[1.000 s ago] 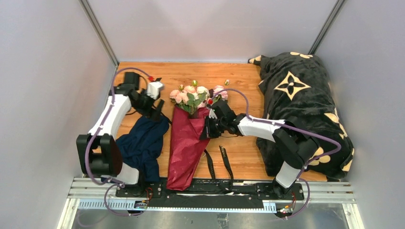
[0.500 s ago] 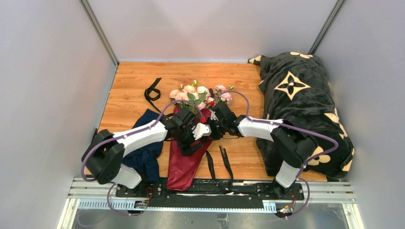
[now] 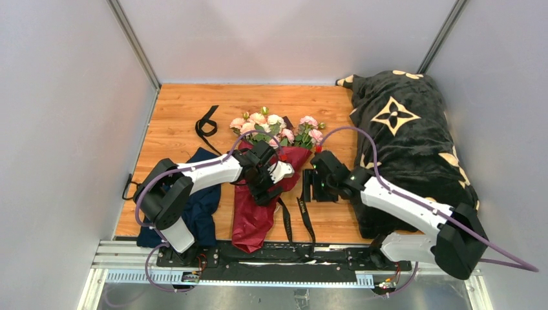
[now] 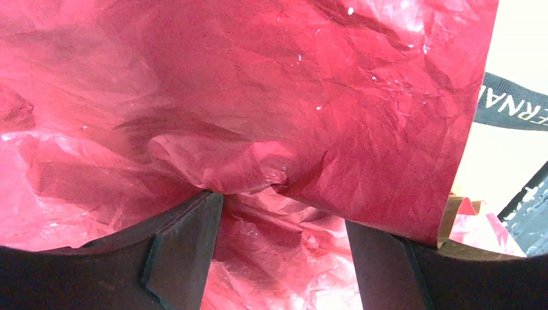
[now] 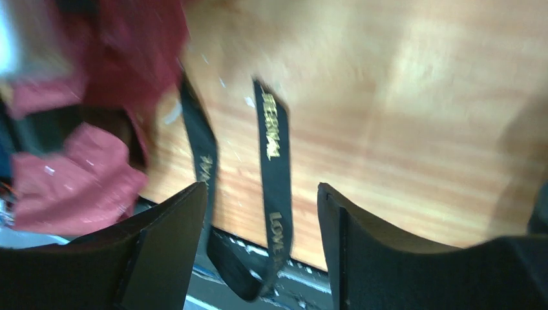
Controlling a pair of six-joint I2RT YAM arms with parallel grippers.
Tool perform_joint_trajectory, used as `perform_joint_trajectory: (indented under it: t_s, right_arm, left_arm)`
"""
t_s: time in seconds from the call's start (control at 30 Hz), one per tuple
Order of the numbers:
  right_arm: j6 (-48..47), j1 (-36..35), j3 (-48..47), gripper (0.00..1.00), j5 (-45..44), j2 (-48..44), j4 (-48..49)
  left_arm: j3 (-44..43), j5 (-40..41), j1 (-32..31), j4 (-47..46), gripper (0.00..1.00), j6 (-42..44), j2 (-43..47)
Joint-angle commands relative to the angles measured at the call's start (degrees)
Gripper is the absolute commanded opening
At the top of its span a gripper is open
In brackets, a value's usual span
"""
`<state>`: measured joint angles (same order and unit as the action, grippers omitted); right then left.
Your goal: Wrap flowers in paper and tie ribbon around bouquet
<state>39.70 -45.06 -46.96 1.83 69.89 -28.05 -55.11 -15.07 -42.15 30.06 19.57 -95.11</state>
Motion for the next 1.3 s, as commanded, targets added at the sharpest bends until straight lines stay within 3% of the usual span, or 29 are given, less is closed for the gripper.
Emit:
perform_joint_trajectory:
  t_s: [0.0,0.23,0.3,0.37,0.4,0.5,0.53,0.7,0.8,1.13,1.27]
  right_arm:
    - [6.16,-6.58,7.79,0.70,-0.03,-1.47,-9.14]
    - [8.63,-14.25,9.68,0.70,3.28,7.18,-5.28]
    - [8.29,-15.28,9.76,0.56,3.19,10.13,-5.15]
    - [6.74,-15.45,9.47,0.16,2.35,11.25,-5.27]
    - [5.63,-15.26,8.63,0.02,0.32,11.05,-6.69]
    - [0.34,-11.14,3.23,0.00,-12.24,6.88,-15.77]
    - [-2.56,-6.30,0.52,0.00,-16.45,4.33,-17.84]
    - [-19.43,19.71,-9.10,0.00,-20.17,-7.12,-16.65]
    - [-26.72,28.89,-16.32,0.00,-20.40,-9.83,-14.24]
    - [-38.15,33.13,-49.02,0.00,-31.12,-6.41,-19.67]
    - [-37.81,33.16,-59.13,0.00,-28.48,-6.39,-19.56]
  left_arm:
    - [1.93,2.48,0.14,0.78,0.78,0.02,-0.82]
    - [2.02,3.08,0.14,0.86,0.79,-0.24,-0.52]
    - [2.16,3.19,0.14,0.86,0.79,-0.24,-0.43]
    - [2.13,3.21,0.14,0.87,0.79,-0.24,-0.42]
    - [2.07,3.12,0.14,0.94,0.79,-0.27,-0.36]
    - [1.52,2.82,0.14,1.45,0.79,0.20,0.03]
    - [1.03,3.02,0.14,1.63,0.79,0.59,0.17]
    - [-2.30,3.76,-0.99,2.60,0.80,1.84,-0.08]
    - [-4.15,3.82,-2.73,2.75,0.81,2.02,-1.55]
    - [-14.34,-0.08,-9.99,2.71,0.82,-1.27,-10.33]
    - [-16.16,0.37,-11.23,2.62,0.82,-1.26,-12.20]
